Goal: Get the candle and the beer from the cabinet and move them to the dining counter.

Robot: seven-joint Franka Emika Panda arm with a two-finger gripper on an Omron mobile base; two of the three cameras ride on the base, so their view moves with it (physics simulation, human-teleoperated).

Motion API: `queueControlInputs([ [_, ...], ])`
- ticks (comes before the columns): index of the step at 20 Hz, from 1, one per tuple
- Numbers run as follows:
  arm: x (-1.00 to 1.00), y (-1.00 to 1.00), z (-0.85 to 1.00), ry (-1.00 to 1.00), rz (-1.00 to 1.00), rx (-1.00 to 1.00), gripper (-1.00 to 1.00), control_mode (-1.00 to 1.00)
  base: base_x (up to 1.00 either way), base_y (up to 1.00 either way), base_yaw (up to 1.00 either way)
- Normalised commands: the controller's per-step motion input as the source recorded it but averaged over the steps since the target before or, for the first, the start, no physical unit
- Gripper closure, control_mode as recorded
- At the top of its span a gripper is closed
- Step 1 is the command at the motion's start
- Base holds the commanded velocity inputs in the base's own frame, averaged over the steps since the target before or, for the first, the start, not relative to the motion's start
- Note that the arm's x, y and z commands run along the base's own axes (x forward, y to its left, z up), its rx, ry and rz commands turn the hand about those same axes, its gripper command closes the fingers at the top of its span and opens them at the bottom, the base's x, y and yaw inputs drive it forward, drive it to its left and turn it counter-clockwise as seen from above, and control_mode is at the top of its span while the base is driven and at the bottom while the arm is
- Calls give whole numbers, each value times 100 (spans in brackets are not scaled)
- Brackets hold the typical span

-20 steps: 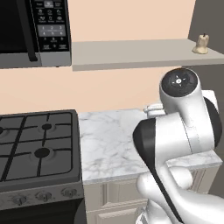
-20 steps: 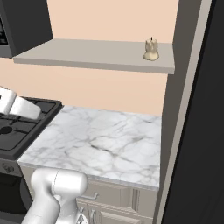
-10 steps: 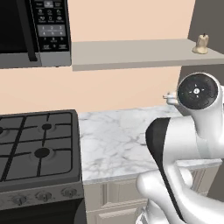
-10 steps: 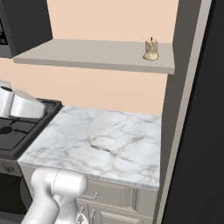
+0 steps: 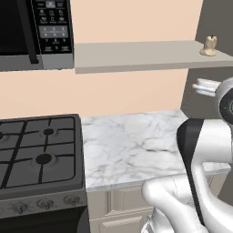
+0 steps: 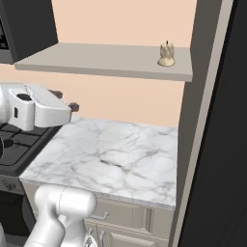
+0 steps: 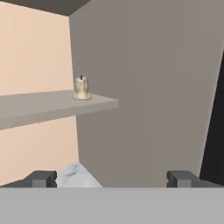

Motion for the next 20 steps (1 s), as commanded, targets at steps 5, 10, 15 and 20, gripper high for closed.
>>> queueControlInputs([
  [5,17,-31,86,0,-3,0,-100,-100,0,0,0],
  [10,42,-20,18,-3,-1,0,-100,-100,0,0,0],
  [15,43,-19,-13,-11,0,0,-100,-100,0,0,0],
  [20,47,-28,-7,-12,0,0,-100,-100,0,0,0],
])
